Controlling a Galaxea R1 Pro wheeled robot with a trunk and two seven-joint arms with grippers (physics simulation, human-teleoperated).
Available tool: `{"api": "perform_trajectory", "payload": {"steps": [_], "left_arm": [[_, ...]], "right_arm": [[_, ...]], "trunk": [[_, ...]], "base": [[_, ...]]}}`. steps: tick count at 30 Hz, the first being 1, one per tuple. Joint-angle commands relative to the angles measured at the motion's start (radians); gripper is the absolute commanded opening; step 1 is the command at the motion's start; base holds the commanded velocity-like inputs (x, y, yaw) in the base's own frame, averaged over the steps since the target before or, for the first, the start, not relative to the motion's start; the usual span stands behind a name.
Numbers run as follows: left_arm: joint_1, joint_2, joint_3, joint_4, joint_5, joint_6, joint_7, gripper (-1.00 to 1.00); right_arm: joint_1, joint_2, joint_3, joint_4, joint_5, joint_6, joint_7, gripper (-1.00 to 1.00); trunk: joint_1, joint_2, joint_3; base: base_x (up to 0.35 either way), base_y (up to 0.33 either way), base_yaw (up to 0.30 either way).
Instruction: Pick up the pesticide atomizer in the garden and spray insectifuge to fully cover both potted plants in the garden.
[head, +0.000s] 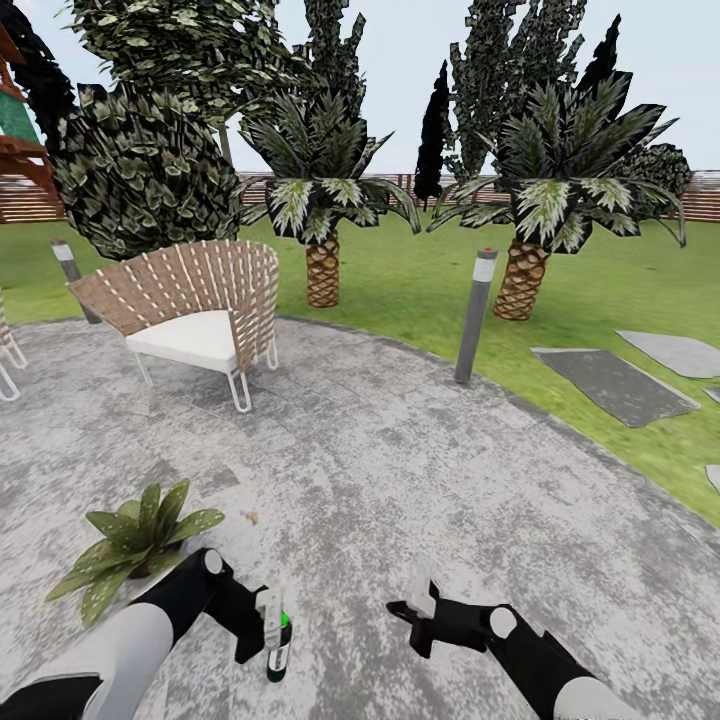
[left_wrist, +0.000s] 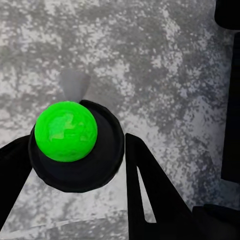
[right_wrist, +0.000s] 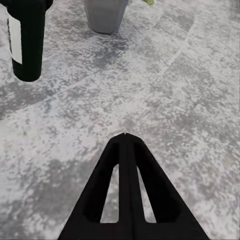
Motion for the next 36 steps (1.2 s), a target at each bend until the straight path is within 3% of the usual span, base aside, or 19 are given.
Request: {"api": "perform_trajectory", "payload": {"steps": [1, 2, 3, 7, 9, 11, 18, 28, 36], "left_arm": [[0.000, -0.002, 0.006, -0.001, -0.010, -0.010, 0.004, -1.00], [0.000, -0.003, 0.005, 0.000, -0.011, -0.009, 0.015, -1.00], [0.000, -0.014, 0.005, 0.000, -0.016, -0.008, 0.046, -1.00], [0.001, -0.030, 0.002, 0.006, -0.023, -0.008, 0.070, -1.00], [0.006, -0.032, 0.001, 0.023, -0.029, -0.009, 0.087, -1.00], [0.007, -0.032, 0.000, 0.027, -0.030, -0.009, 0.092, -1.00], [0.007, -0.033, 0.001, 0.027, -0.036, -0.016, 0.094, -1.00], [0.007, -0.039, 0.012, 0.021, -0.023, -0.024, 0.083, -1.00], [0.007, -0.077, 0.013, 0.018, -0.024, -0.032, 0.065, -1.00]], "right_arm": [[0.000, 0.009, 0.002, -0.014, 0.008, -0.005, 0.017, -1.00], [0.000, 0.020, 0.002, -0.022, 0.008, -0.005, 0.037, -1.00], [0.000, 0.050, 0.002, -0.030, 0.008, -0.005, 0.068, -1.00], [0.000, 0.085, 0.003, -0.063, 0.007, -0.001, 0.077, -1.00], [0.000, 0.116, 0.003, -0.069, 0.007, 0.020, 0.078, -1.00], [0.000, 0.123, 0.003, -0.071, 0.007, 0.027, 0.079, -1.00], [0.000, 0.142, 0.004, -0.070, 0.007, 0.031, 0.079, -1.00], [0.000, 0.139, 0.003, -0.067, 0.013, 0.030, 0.079, -1.00], [0.000, 0.121, 0.003, -0.063, 0.016, 0.029, 0.077, -1.00]], "trunk": [[0.000, 0.000, -0.001], [0.000, 0.000, -0.001], [0.000, 0.000, -0.001], [0.000, 0.000, -0.001], [0.000, 0.000, -0.001], [0.000, 0.000, -0.001], [0.000, 0.000, -0.001], [0.000, 0.000, -0.001], [0.000, 0.000, -0.001]], "base": [[0.000, 0.000, 0.000], [0.000, 0.000, 0.000], [0.000, 0.000, 0.000], [0.000, 0.000, 0.000], [0.000, 0.000, 0.000], [0.000, 0.000, 0.000], [0.000, 0.000, 0.000], [0.000, 0.000, 0.000], [0.000, 0.000, 0.000]]}}
